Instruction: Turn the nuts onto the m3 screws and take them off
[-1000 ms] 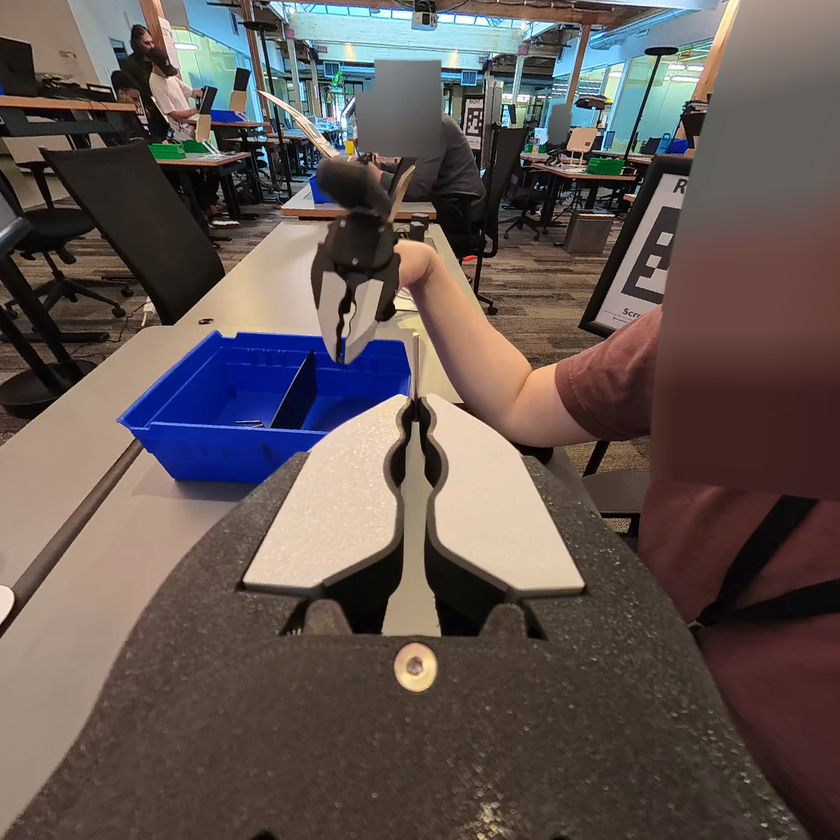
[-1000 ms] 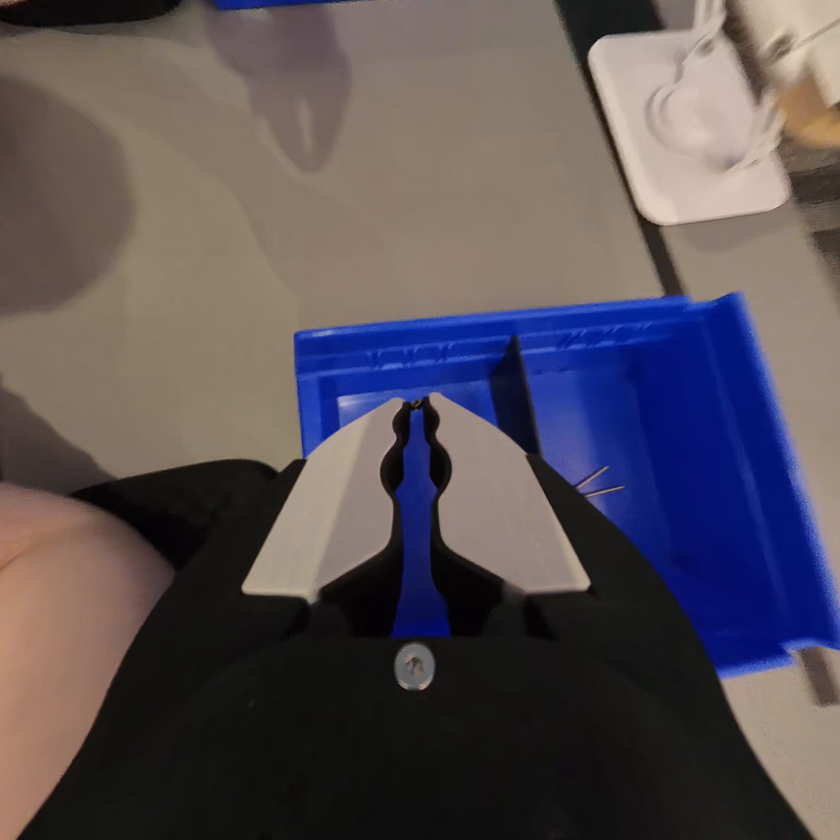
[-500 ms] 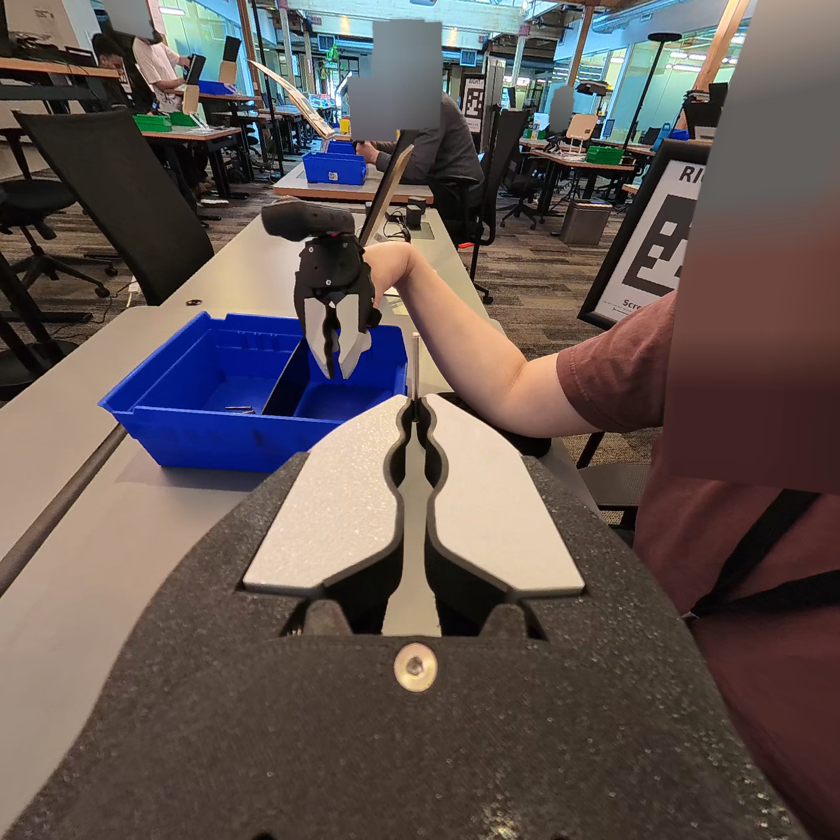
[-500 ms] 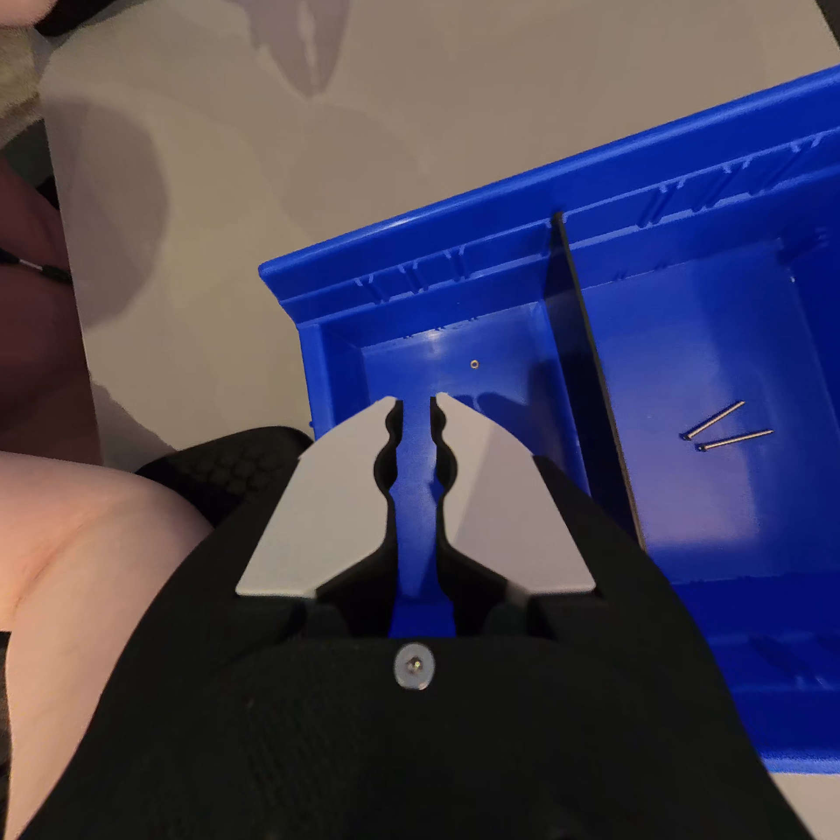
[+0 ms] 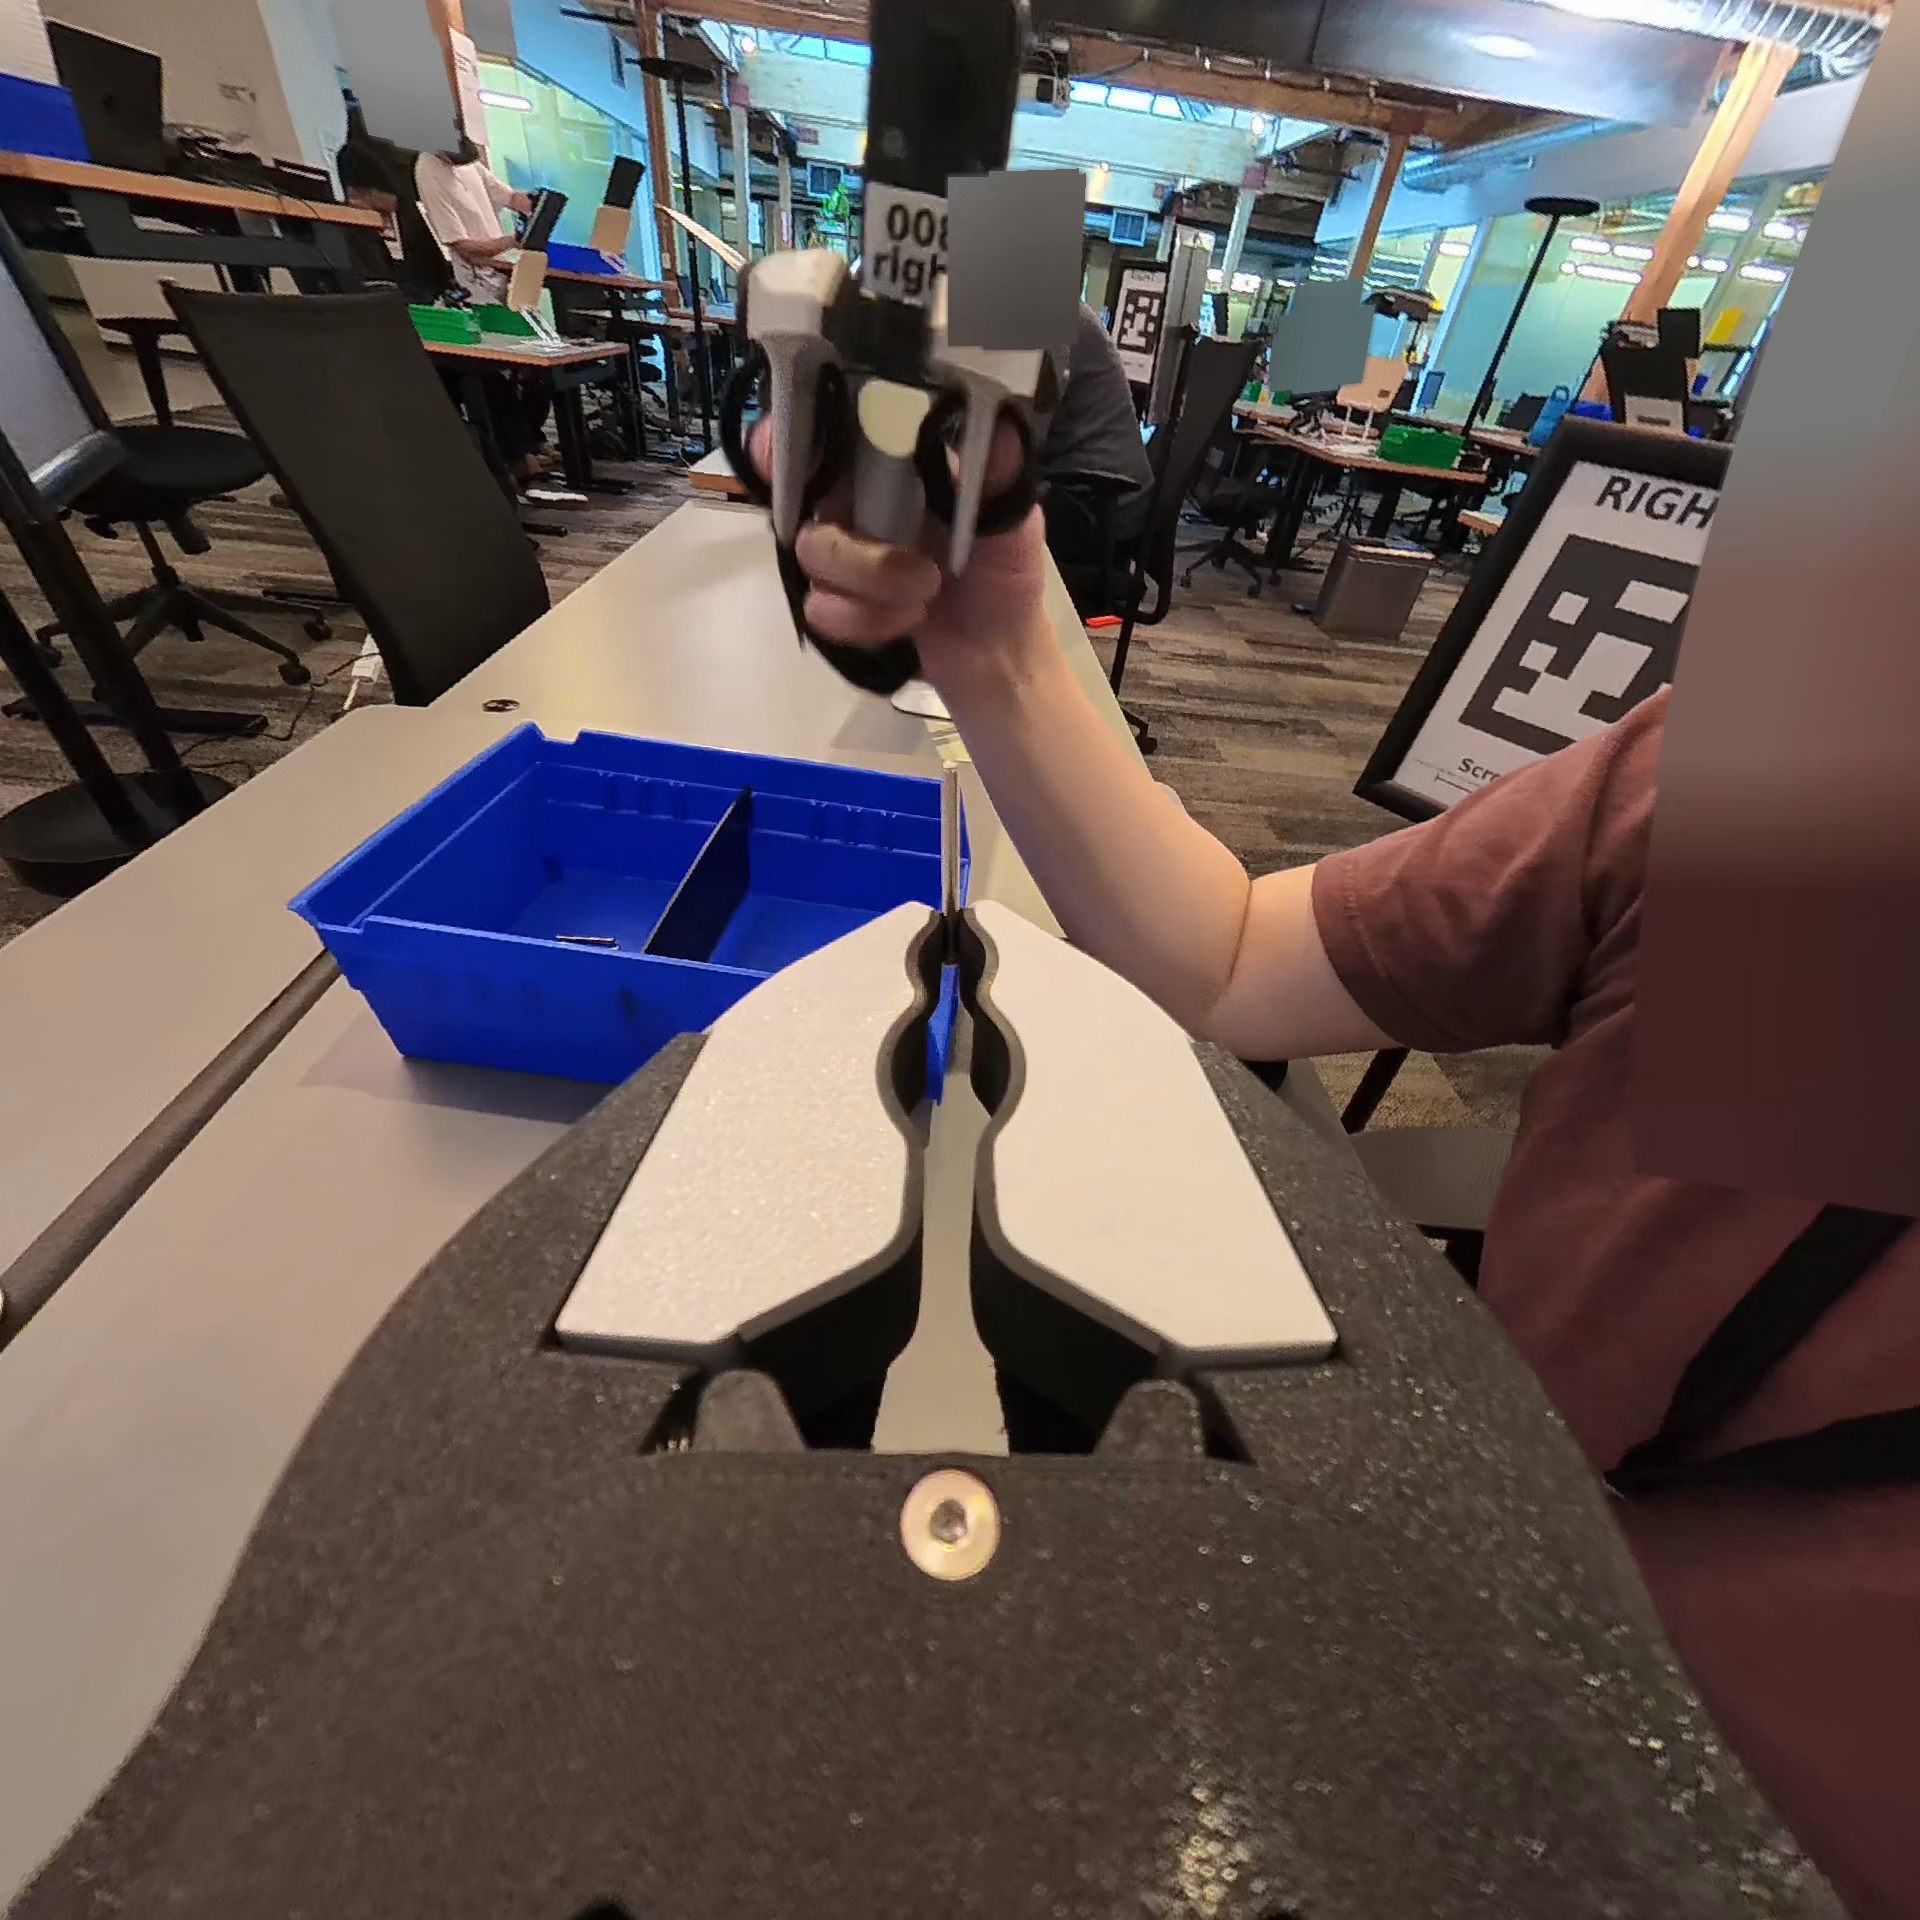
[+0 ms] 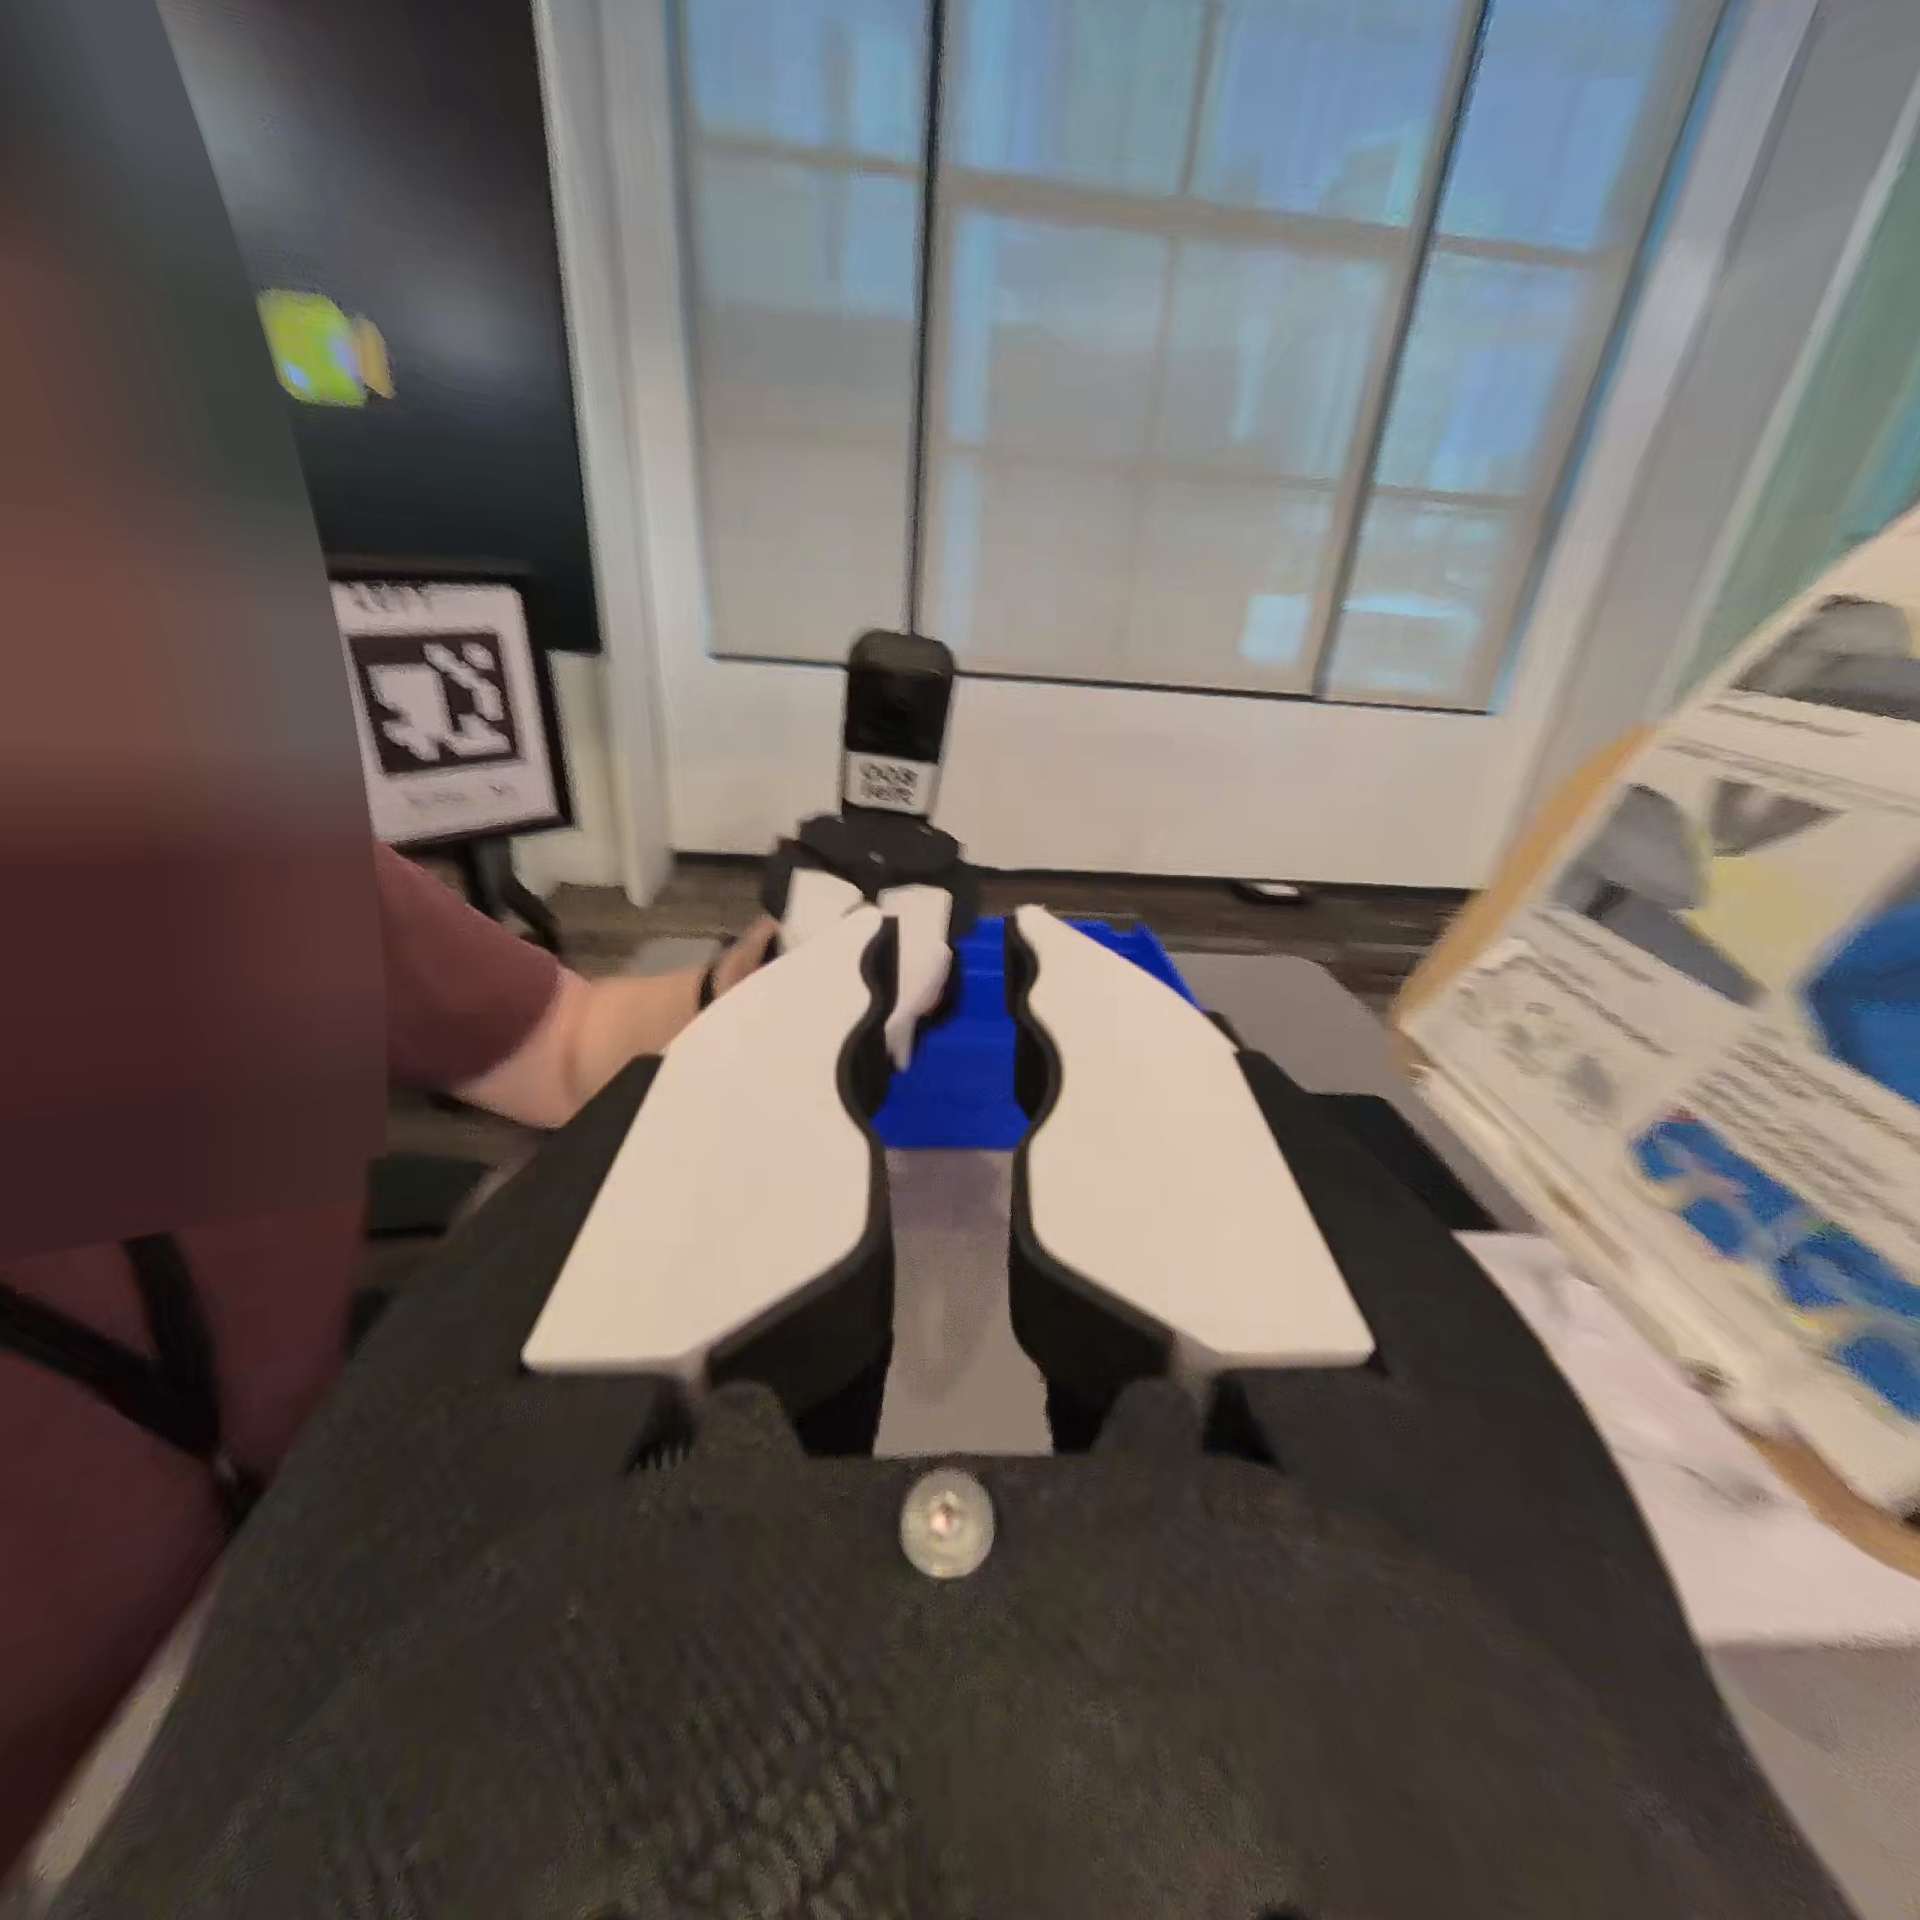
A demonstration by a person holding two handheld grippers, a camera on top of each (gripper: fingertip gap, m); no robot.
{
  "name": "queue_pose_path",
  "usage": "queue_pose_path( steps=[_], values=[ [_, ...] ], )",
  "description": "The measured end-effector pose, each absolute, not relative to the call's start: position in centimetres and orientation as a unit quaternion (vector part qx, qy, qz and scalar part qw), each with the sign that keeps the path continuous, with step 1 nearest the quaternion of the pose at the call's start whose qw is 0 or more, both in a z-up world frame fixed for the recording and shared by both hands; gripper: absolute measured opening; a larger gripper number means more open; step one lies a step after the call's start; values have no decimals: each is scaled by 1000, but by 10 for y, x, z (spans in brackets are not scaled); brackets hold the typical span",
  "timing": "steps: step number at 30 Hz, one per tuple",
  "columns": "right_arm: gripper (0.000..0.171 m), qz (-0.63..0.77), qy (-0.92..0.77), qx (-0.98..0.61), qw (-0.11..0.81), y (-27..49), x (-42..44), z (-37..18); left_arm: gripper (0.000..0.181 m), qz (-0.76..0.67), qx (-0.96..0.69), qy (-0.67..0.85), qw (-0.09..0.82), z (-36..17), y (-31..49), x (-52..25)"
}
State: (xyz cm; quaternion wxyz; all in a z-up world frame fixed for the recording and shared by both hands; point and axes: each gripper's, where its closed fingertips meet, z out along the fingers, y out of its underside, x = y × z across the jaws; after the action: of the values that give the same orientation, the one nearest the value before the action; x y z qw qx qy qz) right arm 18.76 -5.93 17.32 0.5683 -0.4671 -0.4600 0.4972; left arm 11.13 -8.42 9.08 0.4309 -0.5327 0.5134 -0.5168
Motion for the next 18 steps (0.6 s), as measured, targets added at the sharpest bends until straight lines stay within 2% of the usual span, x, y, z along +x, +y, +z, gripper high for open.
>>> queue_pose_path(
  steps=[6, 13, 18],
  values=[
    [24, 530, -474, -493, 501, -59, 122, 143, 2, -518, -530, 506, 442, 95, -82, 109],
    [24, 560, -494, -496, 443, -69, 91, 121, 2, -519, -528, 502, 446, 99, -81, 106],
    [11, 563, -506, -498, 422, -75, 84, 113, 2, -520, -526, 507, 443, 98, -83, 106]
  ],
)
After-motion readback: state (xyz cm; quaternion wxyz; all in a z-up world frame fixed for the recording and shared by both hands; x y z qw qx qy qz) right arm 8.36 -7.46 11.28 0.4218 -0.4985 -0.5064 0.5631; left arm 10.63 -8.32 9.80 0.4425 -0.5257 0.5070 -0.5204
